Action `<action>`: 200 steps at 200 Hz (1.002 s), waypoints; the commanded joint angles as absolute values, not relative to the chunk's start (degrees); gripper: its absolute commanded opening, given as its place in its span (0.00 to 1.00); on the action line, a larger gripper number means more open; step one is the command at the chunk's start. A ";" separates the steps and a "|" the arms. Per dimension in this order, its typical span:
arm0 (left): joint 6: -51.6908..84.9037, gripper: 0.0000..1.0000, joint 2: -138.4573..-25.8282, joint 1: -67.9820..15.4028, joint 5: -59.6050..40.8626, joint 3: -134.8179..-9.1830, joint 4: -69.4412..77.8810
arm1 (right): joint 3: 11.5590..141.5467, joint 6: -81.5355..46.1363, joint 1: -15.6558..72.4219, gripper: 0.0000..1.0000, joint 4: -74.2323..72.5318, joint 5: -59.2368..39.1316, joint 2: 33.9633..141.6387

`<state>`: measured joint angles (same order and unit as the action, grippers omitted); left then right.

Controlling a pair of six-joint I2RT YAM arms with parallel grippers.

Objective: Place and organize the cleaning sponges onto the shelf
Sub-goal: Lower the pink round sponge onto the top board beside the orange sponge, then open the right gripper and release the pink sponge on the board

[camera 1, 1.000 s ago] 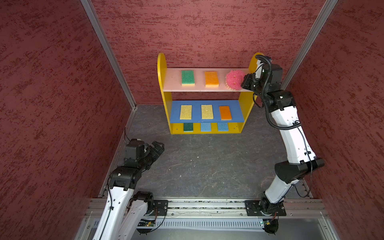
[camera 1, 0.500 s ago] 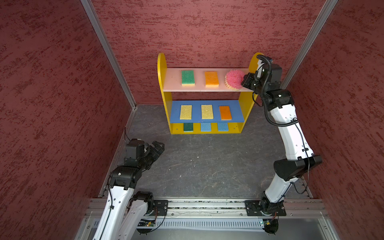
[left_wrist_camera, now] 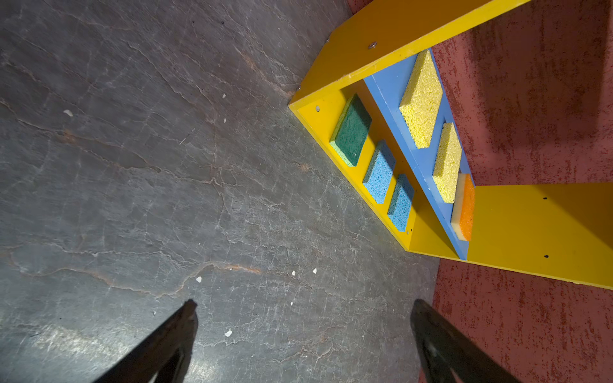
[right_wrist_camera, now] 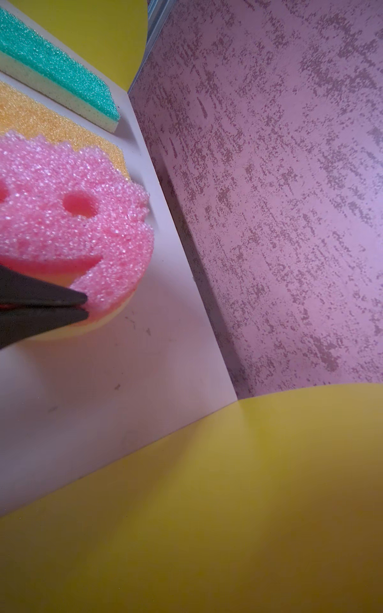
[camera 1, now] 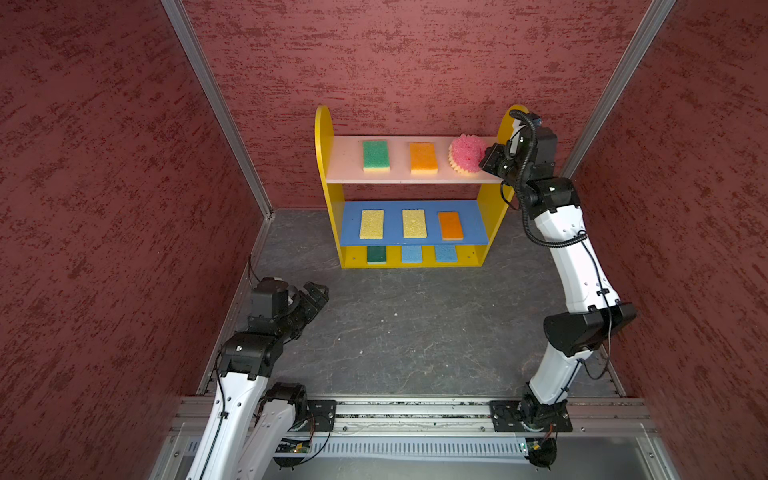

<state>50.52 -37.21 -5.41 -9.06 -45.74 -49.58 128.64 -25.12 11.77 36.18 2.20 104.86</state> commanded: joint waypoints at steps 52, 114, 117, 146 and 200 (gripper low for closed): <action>50.20 1.00 -38.14 -4.90 -10.30 -44.49 -47.15 | 127.33 -24.57 11.51 0.18 36.44 5.59 105.16; 50.55 1.00 -37.88 -4.75 -10.46 -44.34 -46.96 | 128.12 -23.95 11.44 0.24 35.37 7.42 103.90; 50.54 1.00 -37.88 -4.75 -10.50 -44.30 -47.00 | 128.36 -23.99 11.46 0.25 35.47 7.61 103.84; 50.55 1.00 -37.97 -4.75 -10.62 -44.31 -46.85 | 131.55 -23.64 11.47 0.34 36.16 7.93 104.12; 50.67 1.00 -37.60 -4.76 -10.82 -44.12 -46.76 | 134.15 -24.29 11.50 0.39 36.69 4.68 102.29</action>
